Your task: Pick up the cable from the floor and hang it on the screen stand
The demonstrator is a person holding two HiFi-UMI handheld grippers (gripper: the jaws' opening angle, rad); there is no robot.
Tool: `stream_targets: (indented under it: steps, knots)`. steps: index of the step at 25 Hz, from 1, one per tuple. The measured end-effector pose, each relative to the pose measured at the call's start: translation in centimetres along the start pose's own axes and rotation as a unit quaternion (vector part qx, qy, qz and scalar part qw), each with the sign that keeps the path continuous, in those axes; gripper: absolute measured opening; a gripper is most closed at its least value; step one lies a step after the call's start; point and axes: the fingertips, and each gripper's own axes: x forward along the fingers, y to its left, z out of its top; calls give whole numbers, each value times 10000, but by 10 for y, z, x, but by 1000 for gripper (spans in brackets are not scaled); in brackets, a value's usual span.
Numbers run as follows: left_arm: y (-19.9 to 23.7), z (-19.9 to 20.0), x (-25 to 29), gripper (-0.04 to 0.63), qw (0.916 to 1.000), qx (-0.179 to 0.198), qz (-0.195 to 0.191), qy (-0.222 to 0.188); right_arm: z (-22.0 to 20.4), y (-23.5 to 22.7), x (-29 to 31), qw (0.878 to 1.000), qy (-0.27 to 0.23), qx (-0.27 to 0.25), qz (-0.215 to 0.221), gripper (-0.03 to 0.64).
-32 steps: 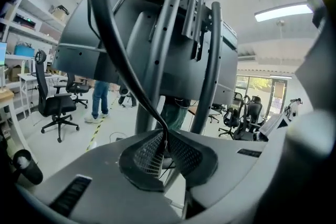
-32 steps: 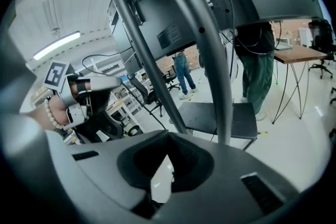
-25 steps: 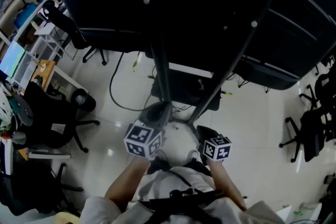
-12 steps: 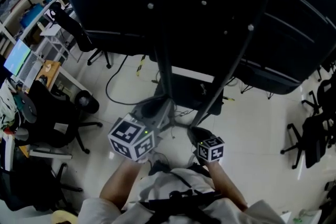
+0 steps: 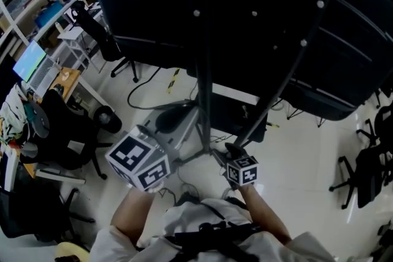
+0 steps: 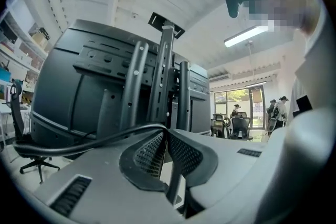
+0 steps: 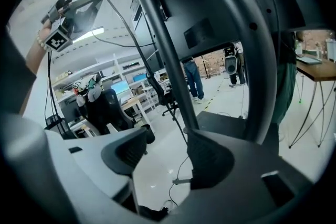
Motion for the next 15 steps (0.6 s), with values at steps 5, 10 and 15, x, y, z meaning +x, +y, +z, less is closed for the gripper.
stream_targets:
  steps: [5, 10, 15]
  knots:
    - [-1, 40, 1, 18, 9992, 198, -163, -306, 2, -12, 2, 9999, 0, -38, -113, 276]
    - [-1, 84, 6, 18, 9969, 430, -297, -595, -4, -18, 13, 9997, 102, -151, -152, 276]
    - [-9, 126, 8, 18, 9927, 828, -363, -804, -9, -20, 34, 9997, 101, -176, -135, 271]
